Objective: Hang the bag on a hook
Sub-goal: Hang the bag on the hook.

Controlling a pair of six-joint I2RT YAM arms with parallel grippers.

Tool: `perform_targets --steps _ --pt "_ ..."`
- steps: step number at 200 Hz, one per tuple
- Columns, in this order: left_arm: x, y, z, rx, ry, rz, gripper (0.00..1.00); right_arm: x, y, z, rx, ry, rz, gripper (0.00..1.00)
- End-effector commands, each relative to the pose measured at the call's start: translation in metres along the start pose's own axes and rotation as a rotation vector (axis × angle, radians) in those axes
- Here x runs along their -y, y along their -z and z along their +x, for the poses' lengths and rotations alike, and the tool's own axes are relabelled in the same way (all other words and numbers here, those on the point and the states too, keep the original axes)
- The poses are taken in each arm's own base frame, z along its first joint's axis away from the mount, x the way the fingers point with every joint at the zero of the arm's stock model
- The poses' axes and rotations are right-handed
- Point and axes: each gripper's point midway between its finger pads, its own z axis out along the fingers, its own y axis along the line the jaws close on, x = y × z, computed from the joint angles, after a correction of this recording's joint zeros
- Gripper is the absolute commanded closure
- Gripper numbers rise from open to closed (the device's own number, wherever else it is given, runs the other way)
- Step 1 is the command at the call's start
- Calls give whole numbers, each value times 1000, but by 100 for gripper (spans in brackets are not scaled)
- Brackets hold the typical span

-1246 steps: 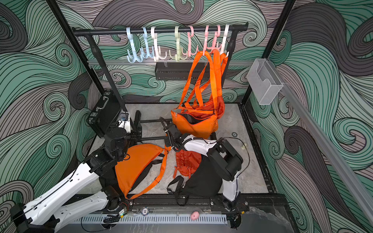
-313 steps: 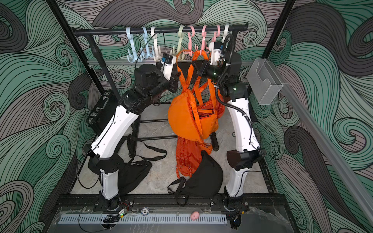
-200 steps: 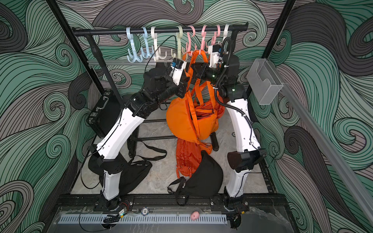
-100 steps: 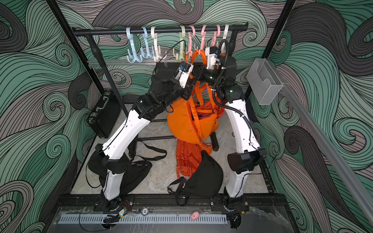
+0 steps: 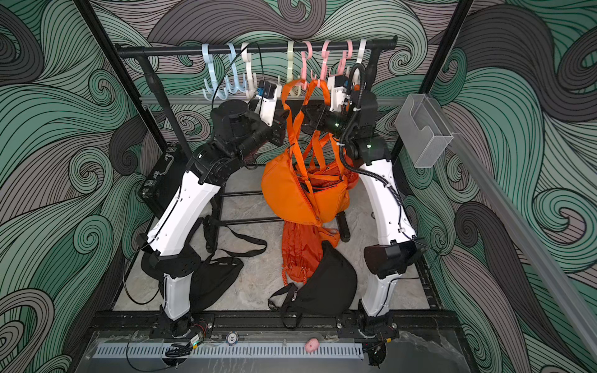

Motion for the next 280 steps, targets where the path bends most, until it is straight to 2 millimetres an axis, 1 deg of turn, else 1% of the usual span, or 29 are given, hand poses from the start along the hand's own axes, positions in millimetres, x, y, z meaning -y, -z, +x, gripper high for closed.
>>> perform_targets --steps 1,21,44,56,64,83,107,124,156,177,195,199,211,235,254,270,280 --pt "12 24 -38 97 27 54 100 -11 7 -7 36 32 -4 100" --pt "24 29 -44 114 9 74 100 -8 5 -6 38 25 -1 100" --pt "34 34 -54 143 8 88 100 -9 1 -3 33 21 -6 100" --pt "39 34 -55 149 9 97 100 -10 -2 -1 28 20 -9 100" --pt "42 32 -52 143 13 101 100 -11 -4 0 26 21 -12 100" --pt "49 21 -38 108 18 115 100 -11 -7 3 23 18 -12 100" --pt "57 12 -30 96 26 130 100 -13 -11 6 13 21 -13 100" --pt "63 4 -20 75 40 147 100 -12 -12 9 6 28 -6 100" --pt "73 -13 11 -5 53 163 100 -12 -12 12 2 30 -3 100" --pt "77 -22 27 -40 60 163 100 -14 -10 11 2 38 -4 100" --pt "71 -27 36 -65 46 125 100 -18 -4 9 15 65 9 100" --pt "68 -28 39 -71 42 113 100 -15 -2 13 -3 59 22 100" --pt "63 -33 46 -87 44 94 100 -12 1 13 -1 69 41 100" --pt "56 -42 65 -133 55 73 100 -13 1 18 -15 62 30 100" --pt "49 -49 80 -172 61 56 100 -15 4 17 -10 61 26 100" --pt "39 -50 85 -186 57 30 100 -19 7 13 -5 72 21 100" --pt "34 -48 81 -182 65 24 100 -24 9 11 -3 79 8 100"
